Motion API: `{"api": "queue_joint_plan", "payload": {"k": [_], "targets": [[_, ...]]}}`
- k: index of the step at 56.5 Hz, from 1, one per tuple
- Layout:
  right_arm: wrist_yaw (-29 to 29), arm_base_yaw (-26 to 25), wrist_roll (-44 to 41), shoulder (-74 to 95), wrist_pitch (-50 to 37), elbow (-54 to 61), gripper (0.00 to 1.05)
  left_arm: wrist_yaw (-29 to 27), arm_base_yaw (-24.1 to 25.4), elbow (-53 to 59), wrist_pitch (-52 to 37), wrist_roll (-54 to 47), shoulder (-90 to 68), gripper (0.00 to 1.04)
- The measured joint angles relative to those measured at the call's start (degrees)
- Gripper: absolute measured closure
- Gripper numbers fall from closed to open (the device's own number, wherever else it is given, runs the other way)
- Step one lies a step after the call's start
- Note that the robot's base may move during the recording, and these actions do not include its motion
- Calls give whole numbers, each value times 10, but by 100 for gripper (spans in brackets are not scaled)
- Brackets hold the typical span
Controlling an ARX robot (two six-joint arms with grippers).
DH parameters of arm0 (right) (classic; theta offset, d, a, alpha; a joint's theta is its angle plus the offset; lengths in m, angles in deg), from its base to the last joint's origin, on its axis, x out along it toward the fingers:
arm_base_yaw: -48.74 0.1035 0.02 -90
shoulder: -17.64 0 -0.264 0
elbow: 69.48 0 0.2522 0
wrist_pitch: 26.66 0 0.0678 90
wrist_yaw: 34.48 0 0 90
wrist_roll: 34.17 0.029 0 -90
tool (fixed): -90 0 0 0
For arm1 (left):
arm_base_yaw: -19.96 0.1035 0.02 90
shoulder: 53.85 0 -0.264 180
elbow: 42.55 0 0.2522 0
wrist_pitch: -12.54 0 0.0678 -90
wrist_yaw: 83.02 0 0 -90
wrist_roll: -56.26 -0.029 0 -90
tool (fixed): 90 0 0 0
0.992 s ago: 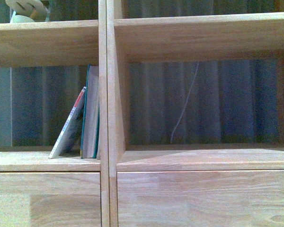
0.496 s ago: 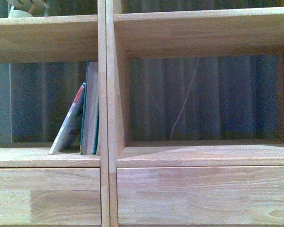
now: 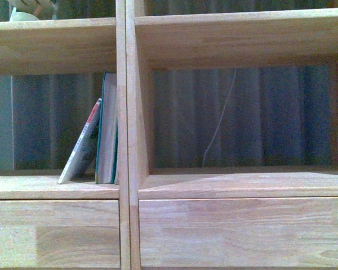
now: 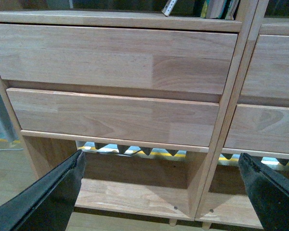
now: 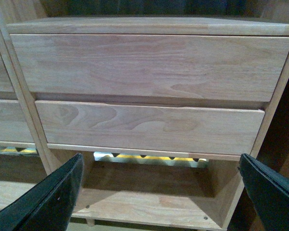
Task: Organize books on shelf
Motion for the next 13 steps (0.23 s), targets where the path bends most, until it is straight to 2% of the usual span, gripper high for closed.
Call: {"api": "queue_joint_plan", "payload": {"k": [13], "targets": [[0, 0, 0, 0, 0, 0, 7, 0, 0, 0, 0, 0, 0, 7]]}}
